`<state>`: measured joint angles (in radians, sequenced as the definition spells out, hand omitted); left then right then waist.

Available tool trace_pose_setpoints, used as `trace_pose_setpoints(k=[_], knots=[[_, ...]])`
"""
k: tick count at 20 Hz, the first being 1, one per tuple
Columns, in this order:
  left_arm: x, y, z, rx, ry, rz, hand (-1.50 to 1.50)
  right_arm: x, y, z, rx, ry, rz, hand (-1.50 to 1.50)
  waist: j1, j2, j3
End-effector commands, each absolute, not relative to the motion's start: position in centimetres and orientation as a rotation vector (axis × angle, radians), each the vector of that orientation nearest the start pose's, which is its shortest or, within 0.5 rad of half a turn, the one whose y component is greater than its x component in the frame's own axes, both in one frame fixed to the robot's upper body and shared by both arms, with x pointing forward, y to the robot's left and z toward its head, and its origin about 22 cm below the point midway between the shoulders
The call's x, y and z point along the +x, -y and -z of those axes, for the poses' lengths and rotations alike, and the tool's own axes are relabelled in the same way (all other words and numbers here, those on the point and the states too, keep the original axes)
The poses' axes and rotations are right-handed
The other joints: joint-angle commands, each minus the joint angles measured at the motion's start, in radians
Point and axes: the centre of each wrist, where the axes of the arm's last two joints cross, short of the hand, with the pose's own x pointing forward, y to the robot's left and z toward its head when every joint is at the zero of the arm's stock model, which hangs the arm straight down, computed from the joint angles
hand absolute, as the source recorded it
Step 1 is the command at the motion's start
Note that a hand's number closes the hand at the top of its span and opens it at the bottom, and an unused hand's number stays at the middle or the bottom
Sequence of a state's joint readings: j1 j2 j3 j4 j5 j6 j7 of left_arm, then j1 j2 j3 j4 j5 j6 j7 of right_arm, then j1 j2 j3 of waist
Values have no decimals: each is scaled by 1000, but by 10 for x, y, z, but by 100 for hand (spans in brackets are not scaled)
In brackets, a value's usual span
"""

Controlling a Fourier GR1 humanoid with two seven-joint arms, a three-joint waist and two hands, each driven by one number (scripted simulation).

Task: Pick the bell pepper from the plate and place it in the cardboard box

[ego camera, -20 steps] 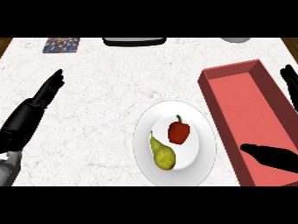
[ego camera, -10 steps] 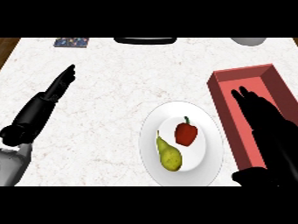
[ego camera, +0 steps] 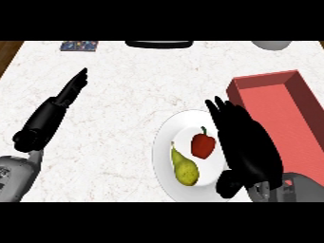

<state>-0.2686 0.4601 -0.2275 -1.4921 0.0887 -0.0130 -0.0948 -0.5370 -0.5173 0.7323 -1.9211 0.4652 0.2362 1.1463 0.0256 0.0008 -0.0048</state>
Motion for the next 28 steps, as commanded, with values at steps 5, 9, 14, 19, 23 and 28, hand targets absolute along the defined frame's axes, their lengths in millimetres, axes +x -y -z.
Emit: trace_pose_setpoints(k=[5, 9, 14, 19, 23, 28], knots=[[301, -259, -73, 96, 1744, 527, 0, 244, 62, -131, -933, 827, -1204, -150, -15, -3, 3], [294, -266, -57, 95, 1749, 516, 0, 252, 54, -127, -943, 807, -1219, -150, -21, -3, 3], [289, -269, -67, 81, 1734, 530, 0, 253, 41, -120, -1015, 795, -1205, -150, -20, -8, 4], [291, -254, -58, 119, 1753, 526, 0, 262, 37, -98, -1005, 753, -1221, -150, -28, -4, 4], [295, -274, -76, 98, 1749, 527, 0, 275, 41, -95, -1048, 717, -1234, -150, -23, -3, 4], [291, -270, -67, 98, 1742, 525, 0, 282, 43, -83, -1055, 688, -1235, -150, -24, -2, 4]])
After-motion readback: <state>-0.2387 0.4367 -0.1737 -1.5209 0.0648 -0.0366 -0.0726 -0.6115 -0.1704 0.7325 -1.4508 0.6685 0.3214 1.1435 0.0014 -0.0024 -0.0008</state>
